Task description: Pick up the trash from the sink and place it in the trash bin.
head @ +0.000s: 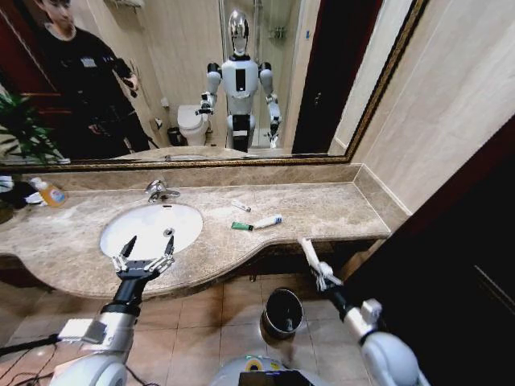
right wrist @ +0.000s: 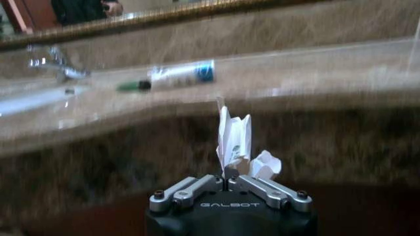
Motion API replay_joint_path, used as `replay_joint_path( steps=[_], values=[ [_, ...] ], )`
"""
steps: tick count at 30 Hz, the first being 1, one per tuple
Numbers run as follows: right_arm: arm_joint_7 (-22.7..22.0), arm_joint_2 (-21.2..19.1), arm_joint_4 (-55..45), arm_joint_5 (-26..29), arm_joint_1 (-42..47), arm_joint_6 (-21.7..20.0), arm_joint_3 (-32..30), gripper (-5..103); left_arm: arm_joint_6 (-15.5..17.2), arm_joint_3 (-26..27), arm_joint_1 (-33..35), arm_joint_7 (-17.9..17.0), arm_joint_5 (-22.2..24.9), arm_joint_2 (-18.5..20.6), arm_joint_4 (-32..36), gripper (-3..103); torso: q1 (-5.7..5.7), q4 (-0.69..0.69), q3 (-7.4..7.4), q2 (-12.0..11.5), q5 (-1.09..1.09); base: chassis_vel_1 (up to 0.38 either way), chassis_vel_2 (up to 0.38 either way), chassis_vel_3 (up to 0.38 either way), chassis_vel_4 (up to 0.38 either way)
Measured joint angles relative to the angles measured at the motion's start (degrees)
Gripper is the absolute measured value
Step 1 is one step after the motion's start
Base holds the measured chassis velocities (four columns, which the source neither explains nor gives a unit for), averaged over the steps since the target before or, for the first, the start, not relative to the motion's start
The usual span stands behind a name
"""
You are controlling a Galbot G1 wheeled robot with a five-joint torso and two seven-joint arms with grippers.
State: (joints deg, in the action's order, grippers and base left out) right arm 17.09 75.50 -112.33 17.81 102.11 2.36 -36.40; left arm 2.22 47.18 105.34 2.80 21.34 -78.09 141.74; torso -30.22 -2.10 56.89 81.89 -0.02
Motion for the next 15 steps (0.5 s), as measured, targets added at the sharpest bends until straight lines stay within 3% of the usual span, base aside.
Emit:
replay_joint_path(
  steps=[2, 15],
  values=[
    [0.2, 1.0, 4.5, -2.0, -0.5, 2.1, 0.9, 0, 0.0, 0.0, 0.0, 0.0, 0.0, 0.0, 0.0, 100, 0.0, 0.0, 0.0, 0.0, -0.01, 0.0, 0.0, 0.0, 0.0],
    [-2.3, 7.8, 24.7, -13.7, -11.9, 2.3, 3.1, 0, 0.0, 0.0, 0.0, 0.0, 0.0, 0.0, 0.0, 100, -0.01, -0.01, 0.01, 0.0, 0.01, 0.0, 0.0, 0.0, 0.0]
  ],
)
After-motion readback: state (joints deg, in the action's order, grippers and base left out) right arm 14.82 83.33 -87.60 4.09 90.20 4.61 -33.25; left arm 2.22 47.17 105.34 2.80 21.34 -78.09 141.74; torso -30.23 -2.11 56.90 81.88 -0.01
